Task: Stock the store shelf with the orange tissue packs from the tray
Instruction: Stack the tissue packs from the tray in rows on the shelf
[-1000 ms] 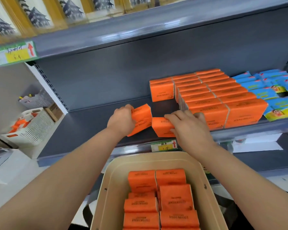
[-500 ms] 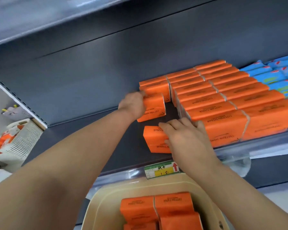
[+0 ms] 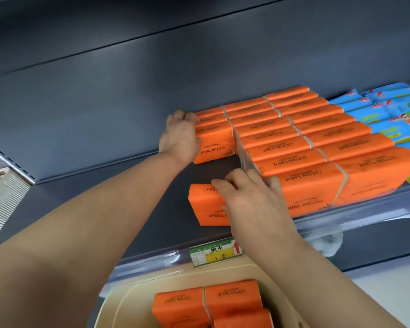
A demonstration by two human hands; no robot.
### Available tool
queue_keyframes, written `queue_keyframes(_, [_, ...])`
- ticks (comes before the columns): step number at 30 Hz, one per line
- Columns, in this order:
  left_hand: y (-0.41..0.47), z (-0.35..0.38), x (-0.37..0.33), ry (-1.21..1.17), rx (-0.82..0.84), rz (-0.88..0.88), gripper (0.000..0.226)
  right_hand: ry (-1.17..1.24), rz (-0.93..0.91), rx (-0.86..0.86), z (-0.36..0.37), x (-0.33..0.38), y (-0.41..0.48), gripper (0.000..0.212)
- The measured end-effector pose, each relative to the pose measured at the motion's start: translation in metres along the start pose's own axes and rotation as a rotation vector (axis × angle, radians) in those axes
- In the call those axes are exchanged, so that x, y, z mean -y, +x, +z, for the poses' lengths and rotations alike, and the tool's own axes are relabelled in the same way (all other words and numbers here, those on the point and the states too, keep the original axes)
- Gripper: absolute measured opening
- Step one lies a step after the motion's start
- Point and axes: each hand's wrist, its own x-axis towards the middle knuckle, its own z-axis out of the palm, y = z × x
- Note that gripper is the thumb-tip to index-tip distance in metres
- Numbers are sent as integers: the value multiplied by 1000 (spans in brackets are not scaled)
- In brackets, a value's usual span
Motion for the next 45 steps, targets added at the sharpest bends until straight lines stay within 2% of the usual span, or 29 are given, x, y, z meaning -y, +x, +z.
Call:
queue_keyframes(7, [-40, -36, 35, -102, -36, -54, 38, -83, -63, 94, -13, 2, 12, 44])
queue_keyframes(12, [-59, -46, 51, -149, 0, -70, 39, -48, -47, 236, 0, 2, 74, 45])
queue_keyframes(16, [-62, -47, 56, -165, 18, -64, 38, -71, -30, 283, 22, 0, 116, 51])
queue_keyframes(25, [-64, -37, 47, -217, 60, -34, 36, -168, 48, 229, 37, 2, 131, 47])
queue_keyframes(29, [-73, -38, 43, -220, 78, -22, 37, -148, 54, 230, 31, 4, 126, 53])
queue_keyframes(35, [-104, -59, 43, -187, 83, -19, 39, -144, -48, 196, -1, 13, 85, 56])
queue_keyframes(38, [-139, -67, 47, -150, 99, 1, 39, -123, -123, 124, -9, 19, 40, 47])
queue_keyframes(41, [-190, -64, 52, -153, 108, 40, 38, -54, -168, 57, -11, 23, -15, 51])
queue_keyframes(45, [-268, -45, 60, -192, 172, 43, 34, 17, -202, 155, -11, 31, -92, 51])
